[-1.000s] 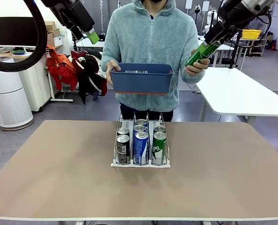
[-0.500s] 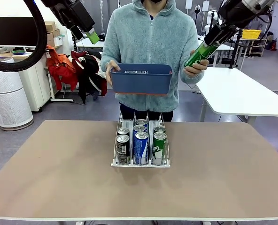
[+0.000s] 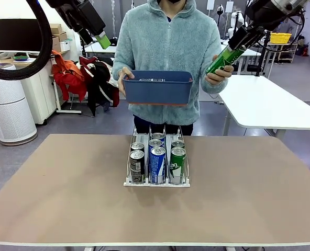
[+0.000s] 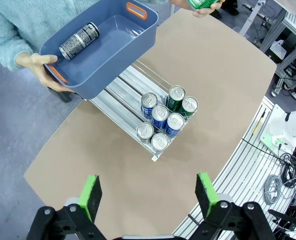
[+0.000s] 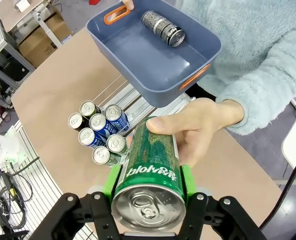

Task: Fill the beverage cans into the dispenser.
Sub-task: Pick up the Sprite handed by the human.

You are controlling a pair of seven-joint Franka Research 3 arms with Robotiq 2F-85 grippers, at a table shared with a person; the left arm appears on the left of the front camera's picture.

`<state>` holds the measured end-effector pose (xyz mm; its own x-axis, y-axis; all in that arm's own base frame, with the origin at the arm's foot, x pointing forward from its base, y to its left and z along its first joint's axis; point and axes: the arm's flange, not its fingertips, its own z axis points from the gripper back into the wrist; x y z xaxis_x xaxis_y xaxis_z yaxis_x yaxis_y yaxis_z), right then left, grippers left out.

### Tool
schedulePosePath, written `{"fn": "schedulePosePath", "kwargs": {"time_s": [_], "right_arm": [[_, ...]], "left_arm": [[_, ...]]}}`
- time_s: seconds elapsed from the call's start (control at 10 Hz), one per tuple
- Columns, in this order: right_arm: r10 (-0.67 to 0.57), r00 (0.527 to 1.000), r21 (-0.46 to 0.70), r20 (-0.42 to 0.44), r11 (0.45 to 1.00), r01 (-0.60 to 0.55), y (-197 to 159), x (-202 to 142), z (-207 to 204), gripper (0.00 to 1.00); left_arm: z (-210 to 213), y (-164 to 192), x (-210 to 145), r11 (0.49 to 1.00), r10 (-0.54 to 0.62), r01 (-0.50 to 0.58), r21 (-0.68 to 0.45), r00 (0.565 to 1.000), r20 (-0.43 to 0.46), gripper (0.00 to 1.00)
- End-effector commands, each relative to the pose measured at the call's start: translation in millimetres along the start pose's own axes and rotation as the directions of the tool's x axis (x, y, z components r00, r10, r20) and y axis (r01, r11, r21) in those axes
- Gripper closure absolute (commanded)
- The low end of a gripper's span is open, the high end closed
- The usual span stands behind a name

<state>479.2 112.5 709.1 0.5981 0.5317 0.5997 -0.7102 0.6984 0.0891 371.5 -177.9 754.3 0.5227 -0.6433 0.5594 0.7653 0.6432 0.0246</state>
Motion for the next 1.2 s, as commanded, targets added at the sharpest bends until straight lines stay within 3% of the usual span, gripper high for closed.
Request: {"fn": "schedulePosePath", "kwargs": {"time_s": [0.0, 0.1, 1.1], "right_arm": [[-0.035, 0.999, 0.029, 0.039, 0.999, 0.034, 3.9, -3.1, -1.5, 1.00], [0.000, 1.000, 0.000, 0.000, 1.000, 0.000, 0.0, 0.0, 0.0, 1.00], [0.000, 1.000, 0.000, 0.000, 1.000, 0.000, 0.0, 0.0, 0.0, 1.00]], "left_arm": [[0.9, 0.7, -0.5, 1.000, -0.001, 0.001, -0.001, 1.000, 0.000, 0.00], [0.9, 0.7, -0.5, 1.000, -0.001, 0.001, -0.001, 1.000, 0.000, 0.00], [0.9, 0.7, -0.5, 1.000, -0.001, 0.001, -0.001, 1.000, 0.000, 0.00]]}}
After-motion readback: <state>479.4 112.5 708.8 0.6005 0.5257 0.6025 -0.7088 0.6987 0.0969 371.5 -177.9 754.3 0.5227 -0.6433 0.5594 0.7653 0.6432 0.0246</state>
